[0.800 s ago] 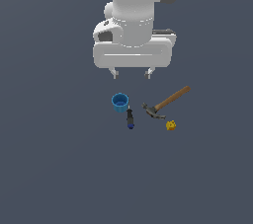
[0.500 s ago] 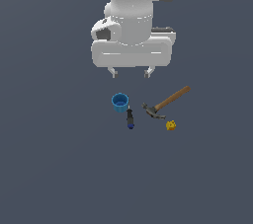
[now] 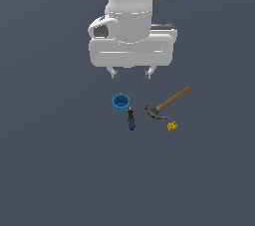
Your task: Pick up a designated object from a clutter of objects.
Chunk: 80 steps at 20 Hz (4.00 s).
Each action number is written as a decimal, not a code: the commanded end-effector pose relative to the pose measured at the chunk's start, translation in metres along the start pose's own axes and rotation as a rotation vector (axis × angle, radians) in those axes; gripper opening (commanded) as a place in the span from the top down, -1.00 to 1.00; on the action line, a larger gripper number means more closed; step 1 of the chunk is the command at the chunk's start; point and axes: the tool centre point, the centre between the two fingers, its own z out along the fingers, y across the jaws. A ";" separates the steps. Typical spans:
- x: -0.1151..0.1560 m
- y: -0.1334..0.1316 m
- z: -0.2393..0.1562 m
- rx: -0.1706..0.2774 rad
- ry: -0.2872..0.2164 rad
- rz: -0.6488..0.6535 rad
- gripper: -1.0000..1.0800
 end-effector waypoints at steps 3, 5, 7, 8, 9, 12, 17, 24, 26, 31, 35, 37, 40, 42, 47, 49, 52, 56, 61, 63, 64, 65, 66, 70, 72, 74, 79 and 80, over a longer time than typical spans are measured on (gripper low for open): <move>0.003 -0.009 0.014 -0.005 -0.007 -0.007 -0.92; 0.006 -0.016 0.025 -0.008 -0.011 -0.012 -0.92; 0.008 -0.024 0.038 -0.012 -0.016 -0.018 -0.92; 0.009 -0.029 0.046 -0.014 -0.019 -0.022 -0.92; 0.010 -0.035 0.054 -0.016 -0.023 -0.026 -0.92; 0.012 -0.054 0.083 -0.023 -0.033 -0.041 -0.92; 0.009 -0.096 0.143 -0.033 -0.055 -0.076 -0.92; -0.011 -0.153 0.225 -0.036 -0.083 -0.125 -0.92; -0.018 -0.166 0.242 -0.035 -0.089 -0.136 -0.92; -0.033 -0.188 0.273 -0.032 -0.101 -0.155 -0.92; -0.040 -0.197 0.286 -0.030 -0.106 -0.163 -0.92; -0.041 -0.199 0.289 -0.030 -0.107 -0.165 -0.92; -0.041 -0.198 0.288 -0.030 -0.108 -0.165 -0.92; -0.042 -0.198 0.291 -0.030 -0.108 -0.165 -0.92; -0.044 -0.197 0.309 -0.030 -0.108 -0.166 -0.92; -0.046 -0.197 0.320 -0.030 -0.108 -0.166 -0.92; -0.047 -0.197 0.333 -0.030 -0.108 -0.166 -0.92; -0.047 -0.197 0.339 -0.030 -0.107 -0.166 -0.92; -0.047 -0.197 0.339 -0.030 -0.107 -0.166 1.00; -0.047 -0.197 0.339 -0.030 -0.107 -0.166 1.00; -0.047 -0.197 0.339 -0.030 -0.107 -0.166 1.00; -0.047 -0.197 0.339 -0.030 -0.107 -0.166 1.00; -0.047 -0.197 0.339 -0.030 -0.107 -0.166 1.00; -0.048 -0.197 0.338 -0.030 -0.107 -0.166 1.00; -0.048 -0.197 0.335 -0.030 -0.107 -0.166 1.00; -0.049 -0.198 0.331 -0.030 -0.107 -0.166 1.00; -0.054 -0.199 0.311 -0.030 -0.107 -0.166 1.00; -0.055 -0.199 0.306 -0.030 -0.107 -0.166 1.00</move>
